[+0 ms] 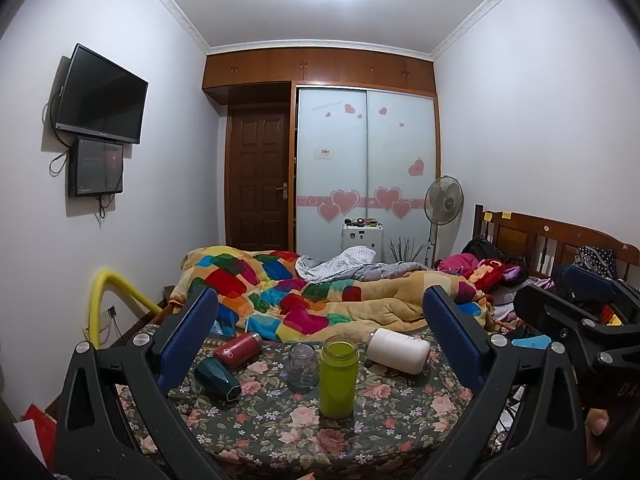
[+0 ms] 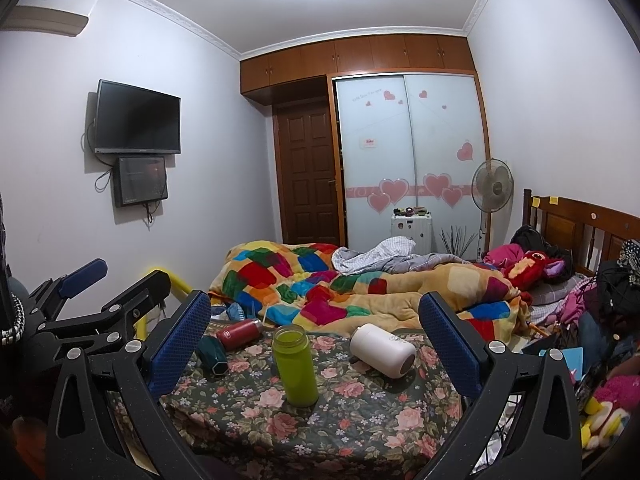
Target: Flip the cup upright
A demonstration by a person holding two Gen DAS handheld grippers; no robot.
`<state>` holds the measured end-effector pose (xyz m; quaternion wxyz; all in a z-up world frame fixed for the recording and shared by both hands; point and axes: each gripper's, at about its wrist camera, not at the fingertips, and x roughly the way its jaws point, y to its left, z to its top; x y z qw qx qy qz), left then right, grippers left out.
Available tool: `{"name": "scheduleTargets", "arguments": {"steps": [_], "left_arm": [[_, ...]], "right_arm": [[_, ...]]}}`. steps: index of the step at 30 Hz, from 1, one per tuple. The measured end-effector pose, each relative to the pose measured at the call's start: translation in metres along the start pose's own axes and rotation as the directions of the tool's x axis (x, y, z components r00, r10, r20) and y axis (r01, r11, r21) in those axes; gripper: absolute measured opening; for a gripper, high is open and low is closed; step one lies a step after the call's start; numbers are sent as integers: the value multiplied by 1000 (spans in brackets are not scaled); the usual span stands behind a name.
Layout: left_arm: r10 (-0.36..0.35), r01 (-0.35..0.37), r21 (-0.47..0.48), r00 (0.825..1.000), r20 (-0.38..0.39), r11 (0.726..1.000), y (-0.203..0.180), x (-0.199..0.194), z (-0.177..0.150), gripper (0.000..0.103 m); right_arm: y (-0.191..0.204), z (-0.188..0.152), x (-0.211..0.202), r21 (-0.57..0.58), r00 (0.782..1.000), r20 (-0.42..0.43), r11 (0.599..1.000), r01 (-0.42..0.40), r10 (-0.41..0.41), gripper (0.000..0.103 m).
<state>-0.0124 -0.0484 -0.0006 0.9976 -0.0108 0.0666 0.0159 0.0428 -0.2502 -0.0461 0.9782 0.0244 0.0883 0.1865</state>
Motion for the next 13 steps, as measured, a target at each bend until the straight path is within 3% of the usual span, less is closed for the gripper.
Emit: {"name": "scheduleTargets", "arguments": {"steps": [13], "left_arm": [[-17, 15, -55, 999, -43, 998, 17, 16, -8, 103]], "right_arm": [[4, -2, 12, -19, 1000, -29, 1000, 0, -1, 103]]}}
